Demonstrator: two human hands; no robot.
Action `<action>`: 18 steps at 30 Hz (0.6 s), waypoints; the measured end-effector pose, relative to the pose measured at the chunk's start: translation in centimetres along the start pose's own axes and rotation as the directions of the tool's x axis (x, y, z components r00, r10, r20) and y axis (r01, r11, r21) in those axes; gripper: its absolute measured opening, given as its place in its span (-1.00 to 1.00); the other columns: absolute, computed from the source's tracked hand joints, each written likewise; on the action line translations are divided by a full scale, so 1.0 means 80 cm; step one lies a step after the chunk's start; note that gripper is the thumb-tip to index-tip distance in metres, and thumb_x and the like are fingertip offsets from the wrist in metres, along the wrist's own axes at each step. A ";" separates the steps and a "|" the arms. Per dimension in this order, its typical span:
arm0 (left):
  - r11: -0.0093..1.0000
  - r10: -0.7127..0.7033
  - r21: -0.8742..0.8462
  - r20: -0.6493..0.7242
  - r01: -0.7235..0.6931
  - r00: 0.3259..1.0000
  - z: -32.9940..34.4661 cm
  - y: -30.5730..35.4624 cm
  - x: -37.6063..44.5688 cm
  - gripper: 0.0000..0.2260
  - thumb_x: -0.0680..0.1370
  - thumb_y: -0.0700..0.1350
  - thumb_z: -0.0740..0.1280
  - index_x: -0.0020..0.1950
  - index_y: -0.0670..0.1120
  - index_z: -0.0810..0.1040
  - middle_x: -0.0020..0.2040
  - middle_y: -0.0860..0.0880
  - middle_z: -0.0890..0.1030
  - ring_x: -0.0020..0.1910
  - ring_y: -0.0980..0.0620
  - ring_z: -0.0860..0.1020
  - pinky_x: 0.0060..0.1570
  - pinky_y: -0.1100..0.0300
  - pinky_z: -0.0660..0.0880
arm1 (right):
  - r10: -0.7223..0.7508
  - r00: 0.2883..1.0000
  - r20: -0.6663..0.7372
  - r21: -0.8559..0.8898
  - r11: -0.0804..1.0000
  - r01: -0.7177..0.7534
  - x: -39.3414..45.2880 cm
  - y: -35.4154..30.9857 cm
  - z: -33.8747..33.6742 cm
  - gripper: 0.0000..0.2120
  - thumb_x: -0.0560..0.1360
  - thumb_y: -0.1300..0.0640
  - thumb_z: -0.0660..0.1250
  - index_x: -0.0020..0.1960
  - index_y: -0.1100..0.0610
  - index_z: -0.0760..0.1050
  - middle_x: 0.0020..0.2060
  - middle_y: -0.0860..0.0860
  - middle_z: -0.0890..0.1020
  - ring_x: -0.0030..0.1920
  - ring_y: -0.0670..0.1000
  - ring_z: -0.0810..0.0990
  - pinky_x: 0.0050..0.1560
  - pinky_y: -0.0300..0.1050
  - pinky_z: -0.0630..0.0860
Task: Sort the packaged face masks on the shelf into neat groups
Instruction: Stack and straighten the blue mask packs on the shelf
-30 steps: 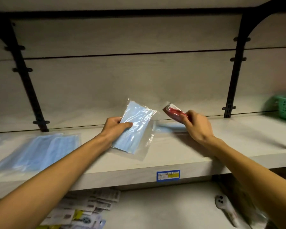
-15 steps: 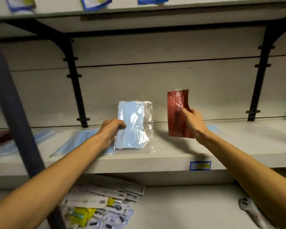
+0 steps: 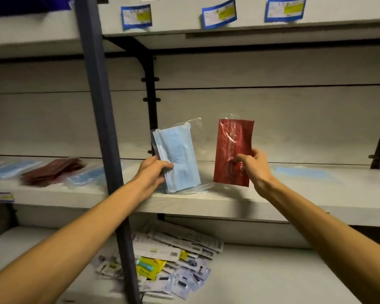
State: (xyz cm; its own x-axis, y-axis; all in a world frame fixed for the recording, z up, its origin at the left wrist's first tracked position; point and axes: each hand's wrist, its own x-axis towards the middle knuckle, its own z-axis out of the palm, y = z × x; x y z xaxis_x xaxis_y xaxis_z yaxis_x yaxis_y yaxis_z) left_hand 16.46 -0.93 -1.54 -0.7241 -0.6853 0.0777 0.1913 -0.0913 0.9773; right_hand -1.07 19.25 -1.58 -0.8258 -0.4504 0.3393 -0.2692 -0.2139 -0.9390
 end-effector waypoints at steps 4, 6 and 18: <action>0.999 0.000 -0.035 -0.029 -0.001 1.000 -0.024 0.006 -0.002 -0.70 0.57 -0.41 0.30 0.23 -0.13 0.55 0.20 -0.13 0.65 0.19 -0.13 0.62 0.25 -0.08 0.56 | 0.004 1.000 -0.001 0.025 1.000 -0.004 -0.012 -0.006 0.029 -0.83 0.49 0.36 0.29 -0.02 0.15 0.58 -0.29 0.02 0.69 -0.28 0.02 0.64 -0.32 -0.13 0.65; 0.998 0.027 0.050 -0.030 -0.025 0.999 -0.032 0.010 -0.003 -0.74 0.58 -0.38 0.32 0.19 -0.12 0.58 0.16 -0.12 0.67 0.14 -0.10 0.65 0.15 -0.01 0.60 | 0.014 1.000 -0.004 0.033 0.999 -0.014 -0.017 -0.006 0.041 -0.84 0.50 0.34 0.30 0.02 0.17 0.58 -0.28 0.01 0.69 -0.28 0.00 0.63 -0.33 -0.16 0.62; 0.870 0.141 0.486 -0.083 -0.084 0.986 -0.042 -0.023 0.017 -0.61 0.56 -0.28 0.38 0.36 -0.08 0.42 0.10 -0.01 0.57 0.02 -0.01 0.60 -0.13 0.18 0.58 | 0.022 1.000 0.022 -0.118 0.993 -0.019 -0.020 0.028 0.041 -0.80 0.54 0.33 0.31 0.15 0.22 0.58 -0.13 0.10 0.69 -0.19 0.06 0.64 -0.14 -0.03 0.57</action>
State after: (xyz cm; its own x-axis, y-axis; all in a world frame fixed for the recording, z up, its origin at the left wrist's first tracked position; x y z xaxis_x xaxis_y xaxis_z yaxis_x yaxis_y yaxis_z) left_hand 17.31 -4.09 -3.92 -0.6322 -0.7489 0.1985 -0.0946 0.3288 0.9396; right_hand 1.24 16.64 -4.06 -0.8206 -0.4737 0.3196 -0.3098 -0.1011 -0.9454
